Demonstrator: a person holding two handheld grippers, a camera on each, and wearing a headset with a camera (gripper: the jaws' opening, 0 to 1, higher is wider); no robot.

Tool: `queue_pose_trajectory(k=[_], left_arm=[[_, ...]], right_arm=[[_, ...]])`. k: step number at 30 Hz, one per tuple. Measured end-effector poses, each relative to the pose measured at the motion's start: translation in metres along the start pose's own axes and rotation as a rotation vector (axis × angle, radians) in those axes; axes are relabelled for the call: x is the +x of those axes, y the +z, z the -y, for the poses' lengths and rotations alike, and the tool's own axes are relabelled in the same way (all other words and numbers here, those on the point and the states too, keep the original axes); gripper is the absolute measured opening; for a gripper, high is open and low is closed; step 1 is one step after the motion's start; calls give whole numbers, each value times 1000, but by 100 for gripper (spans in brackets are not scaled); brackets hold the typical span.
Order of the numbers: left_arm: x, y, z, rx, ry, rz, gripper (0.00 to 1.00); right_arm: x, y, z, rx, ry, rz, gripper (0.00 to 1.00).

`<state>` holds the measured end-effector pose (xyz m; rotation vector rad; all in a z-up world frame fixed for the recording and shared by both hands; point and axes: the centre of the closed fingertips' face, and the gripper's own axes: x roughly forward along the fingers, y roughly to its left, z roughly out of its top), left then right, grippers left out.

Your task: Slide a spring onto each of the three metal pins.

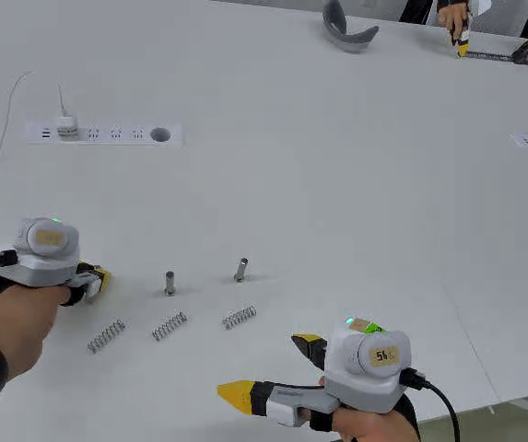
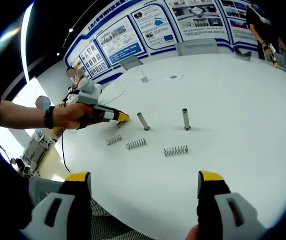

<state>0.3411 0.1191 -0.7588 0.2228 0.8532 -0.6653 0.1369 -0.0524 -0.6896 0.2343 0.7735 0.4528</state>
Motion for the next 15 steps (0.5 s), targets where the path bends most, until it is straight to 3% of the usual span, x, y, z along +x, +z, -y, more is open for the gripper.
queue_pose_trajectory(k=[4,9,15], left_arm=[[-1,0,-1,59,55,-12,15],[0,0,-3,84,87,-14,13],[1,-2,-3,86,84,-41,9]], right_arm=[[-1,1,1,4,-3,4,89],[-1,2,2,6,-6,6,89],[-2,1,4,10,-18,6,90]])
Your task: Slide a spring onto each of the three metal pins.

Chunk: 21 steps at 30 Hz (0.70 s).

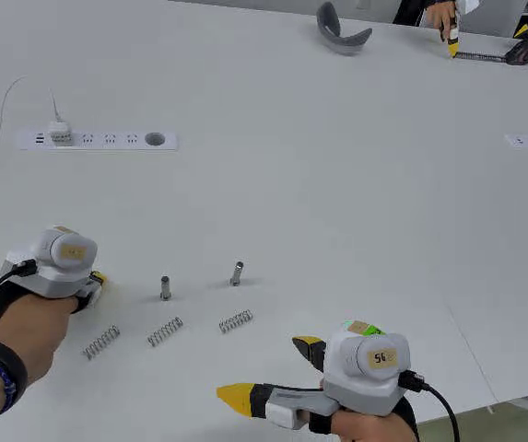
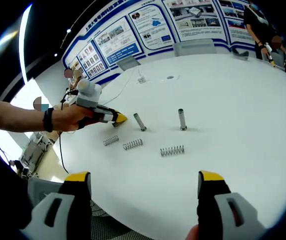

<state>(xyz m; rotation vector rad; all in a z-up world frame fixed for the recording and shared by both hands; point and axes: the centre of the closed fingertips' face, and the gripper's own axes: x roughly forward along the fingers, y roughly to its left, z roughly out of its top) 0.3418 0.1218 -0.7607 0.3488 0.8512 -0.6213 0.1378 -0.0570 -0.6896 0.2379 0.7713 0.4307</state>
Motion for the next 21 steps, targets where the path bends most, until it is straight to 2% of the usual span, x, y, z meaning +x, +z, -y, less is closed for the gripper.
queue_pose_trajectory(k=[4,7,12,21], left_arm=[[0,-1,-1,-35,-18,-7,8],[-1,-4,-1,-92,-37,-15,8],[-8,-4,-5,-151,-43,5,7],[-22,0,-11,-176,-42,34,7]], right_arm=[[0,1,1,-1,-2,3,90],[-1,2,2,1,-6,10,90],[-2,2,4,0,-13,14,90],[-2,3,1,-9,-6,15,91]])
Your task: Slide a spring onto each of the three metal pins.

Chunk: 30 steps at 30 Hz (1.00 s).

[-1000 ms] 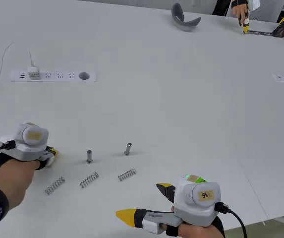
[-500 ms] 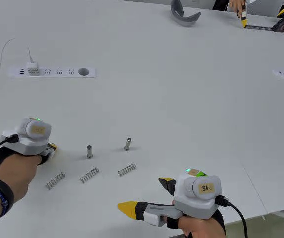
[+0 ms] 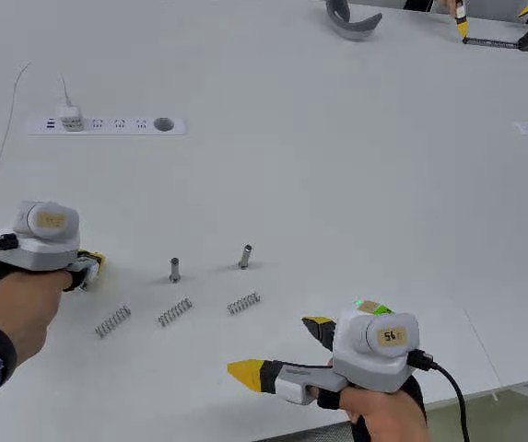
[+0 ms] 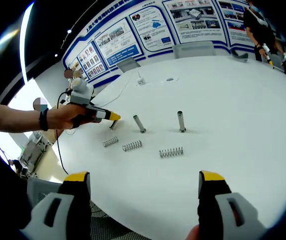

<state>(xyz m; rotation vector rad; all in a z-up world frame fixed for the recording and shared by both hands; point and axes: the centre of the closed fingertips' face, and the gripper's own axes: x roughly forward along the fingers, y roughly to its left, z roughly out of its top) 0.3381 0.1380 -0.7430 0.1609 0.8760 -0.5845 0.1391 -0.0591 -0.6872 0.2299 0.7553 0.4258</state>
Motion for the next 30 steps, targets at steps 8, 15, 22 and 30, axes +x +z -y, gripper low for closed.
queue_pose_trajectory(k=[8,15,22,30], left_arm=[[-12,0,-1,-10,0,19,7],[-23,-2,-2,25,4,33,7],[-32,-6,-6,14,8,44,7],[-42,-11,-7,8,14,51,7]], right_arm=[[-1,0,1,-4,-7,-1,91],[-2,2,1,-1,-8,4,91],[-2,2,-3,-9,-3,5,91],[-4,4,-5,-13,1,14,90]])
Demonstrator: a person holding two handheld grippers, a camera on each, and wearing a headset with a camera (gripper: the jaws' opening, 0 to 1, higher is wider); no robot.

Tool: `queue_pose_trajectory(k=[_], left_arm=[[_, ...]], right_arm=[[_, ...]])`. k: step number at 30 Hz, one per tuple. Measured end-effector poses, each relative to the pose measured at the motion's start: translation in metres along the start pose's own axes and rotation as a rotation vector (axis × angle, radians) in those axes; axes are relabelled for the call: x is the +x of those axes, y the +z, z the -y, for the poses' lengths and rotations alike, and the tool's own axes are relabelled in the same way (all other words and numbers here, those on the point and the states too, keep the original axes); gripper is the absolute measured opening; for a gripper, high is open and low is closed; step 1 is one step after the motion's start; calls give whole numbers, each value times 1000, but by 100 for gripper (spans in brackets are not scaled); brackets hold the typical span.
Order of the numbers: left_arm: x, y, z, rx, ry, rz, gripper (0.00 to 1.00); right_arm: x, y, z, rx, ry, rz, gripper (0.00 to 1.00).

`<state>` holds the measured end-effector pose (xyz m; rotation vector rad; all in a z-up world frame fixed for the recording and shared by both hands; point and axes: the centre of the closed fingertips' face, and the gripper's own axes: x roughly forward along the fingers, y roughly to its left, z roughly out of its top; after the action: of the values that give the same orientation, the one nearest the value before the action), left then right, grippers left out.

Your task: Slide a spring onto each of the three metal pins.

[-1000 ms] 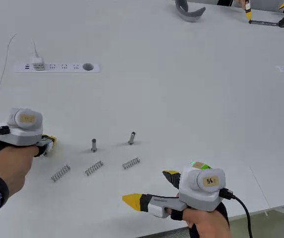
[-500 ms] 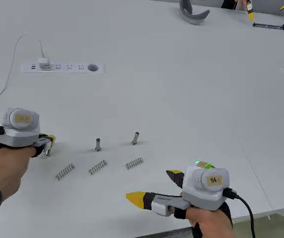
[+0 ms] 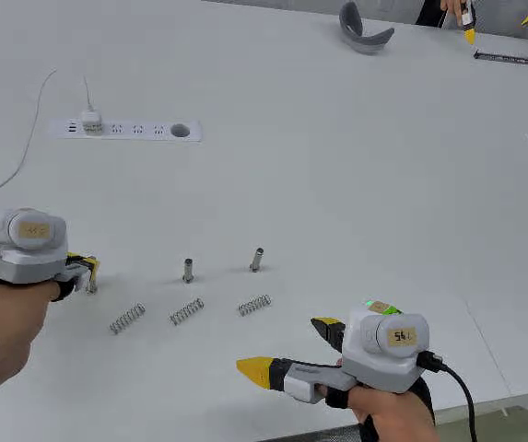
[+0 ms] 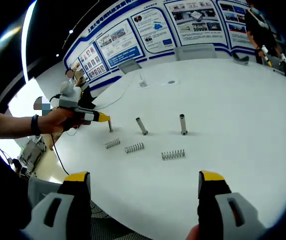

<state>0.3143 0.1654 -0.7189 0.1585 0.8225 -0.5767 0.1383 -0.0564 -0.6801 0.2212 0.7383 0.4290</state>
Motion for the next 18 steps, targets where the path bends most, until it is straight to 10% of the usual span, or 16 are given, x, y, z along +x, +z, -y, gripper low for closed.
queue_pose_trajectory(k=[18], left_arm=[[-12,-9,0,22,13,6,8]], right_arm=[[0,-1,-5,-11,9,-4,90]])
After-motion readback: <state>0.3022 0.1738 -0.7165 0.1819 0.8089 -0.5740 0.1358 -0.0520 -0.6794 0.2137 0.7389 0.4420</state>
